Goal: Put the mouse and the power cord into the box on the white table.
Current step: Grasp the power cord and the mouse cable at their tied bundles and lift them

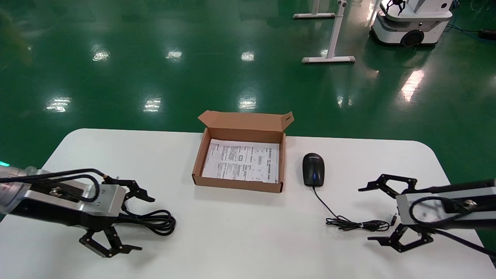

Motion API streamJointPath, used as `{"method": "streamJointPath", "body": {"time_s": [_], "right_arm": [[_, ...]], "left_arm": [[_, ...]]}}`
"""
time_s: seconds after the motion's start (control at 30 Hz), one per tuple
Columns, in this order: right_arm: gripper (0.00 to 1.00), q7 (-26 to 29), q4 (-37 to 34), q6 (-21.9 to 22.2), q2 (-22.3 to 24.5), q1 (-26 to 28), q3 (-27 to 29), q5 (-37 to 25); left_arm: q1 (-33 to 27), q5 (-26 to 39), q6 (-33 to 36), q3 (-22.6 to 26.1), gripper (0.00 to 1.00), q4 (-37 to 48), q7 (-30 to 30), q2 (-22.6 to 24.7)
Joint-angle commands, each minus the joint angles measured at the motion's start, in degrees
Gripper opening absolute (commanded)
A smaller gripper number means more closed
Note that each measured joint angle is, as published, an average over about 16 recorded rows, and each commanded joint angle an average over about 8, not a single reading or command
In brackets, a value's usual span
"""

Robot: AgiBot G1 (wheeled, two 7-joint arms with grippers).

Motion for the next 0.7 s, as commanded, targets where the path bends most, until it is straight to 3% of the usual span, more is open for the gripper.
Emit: {"method": "streamJointPath", "body": {"time_s": [0.03,0.33,0.6,0.67,0.7], "right_arm": [[1.00,-2.83,-3.52,0.82,-1.84,1.75,-1.19,-2.69],[1.00,-9.81,-16.33,1.51,-8.02,5.47,-3.67,-6.79],[0.99,-13.66,-23.40,2.04,-11.77,7.62,-4.70,-8.29],[0.81,-14.36,-24.77,2.37,-12.30,8.16,-4.96,-8.73],[0.69,-14.62,-25.33,2.53,-12.50,8.39,-5.07,-8.91]], "left_arm": [[-1.49,2.80,-0.34,1.32,1.00,4.20,2.91,1.73],[-4.86,7.79,-1.96,3.56,1.00,19.03,12.27,6.53],[-5.92,8.92,-2.43,4.16,1.00,27.85,18.24,8.85],[-6.06,8.95,-2.46,4.19,0.91,29.56,19.36,9.29],[-6.11,8.95,-2.49,4.19,0.79,30.25,19.80,9.46]]}}
